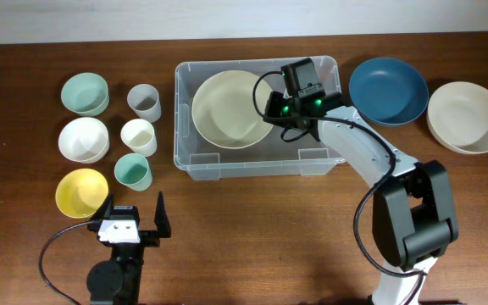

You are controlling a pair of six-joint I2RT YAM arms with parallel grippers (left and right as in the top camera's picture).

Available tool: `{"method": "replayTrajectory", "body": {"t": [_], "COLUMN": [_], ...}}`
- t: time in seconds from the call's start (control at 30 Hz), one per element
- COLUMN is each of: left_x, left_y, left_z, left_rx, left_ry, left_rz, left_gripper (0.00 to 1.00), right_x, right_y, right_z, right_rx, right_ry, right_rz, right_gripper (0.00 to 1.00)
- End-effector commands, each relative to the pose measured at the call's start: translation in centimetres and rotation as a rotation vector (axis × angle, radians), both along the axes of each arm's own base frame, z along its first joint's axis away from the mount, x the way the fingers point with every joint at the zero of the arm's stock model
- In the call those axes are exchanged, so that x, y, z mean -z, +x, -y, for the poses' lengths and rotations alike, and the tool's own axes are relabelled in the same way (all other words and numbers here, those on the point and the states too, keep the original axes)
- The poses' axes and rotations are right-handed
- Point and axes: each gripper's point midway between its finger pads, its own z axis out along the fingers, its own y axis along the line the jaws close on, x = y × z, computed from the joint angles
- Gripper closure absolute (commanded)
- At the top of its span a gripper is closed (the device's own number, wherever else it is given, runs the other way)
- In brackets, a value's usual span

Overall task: Pack container
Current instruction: 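Lower the cream plate into the bin with the right gripper, then open the right gripper and release the plate inside the bin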

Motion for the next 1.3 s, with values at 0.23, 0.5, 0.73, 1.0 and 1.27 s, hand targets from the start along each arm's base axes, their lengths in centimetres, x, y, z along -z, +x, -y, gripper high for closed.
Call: {"method": "replayTrajectory", "body": {"t": [0.23,0.5,0.73,1.0,1.27], "left_x": [0.2,0.2,0.2,0.2,0.2], "left_y": [0.0,0.0,0.0,0.0,0.0], "left_z": [-0.3,-0.3,-0.3,-0.3,-0.3], "left_rx": [-0.016,-0.016,-0.016,-0.016,-0.016], "left_ry": [-0.009,-0.009,-0.009,-0.009,-0.009], "left_rz": [0.000,0.000,0.000,0.000,0.000], "left_gripper": [0.00,0.00,0.00,0.00,0.00], "right_x": [-0.2,0.1,0.1,0.1,0.2], "right_y": [0.2,0.3,0.3,0.4,1.2], "right_z": [-1.1,-1.2,-1.2,-1.1,0.8], "right_rx": [-0.018,-0.018,-0.019,-0.015,0.043], "right_ry": [0.017,0.016,0.016,0.012,-0.062], "right_rz": [0.005,0.003,0.002,0.003,0.032], "right_gripper": [0.95,0.87,0.82,0.78,0.75]}}
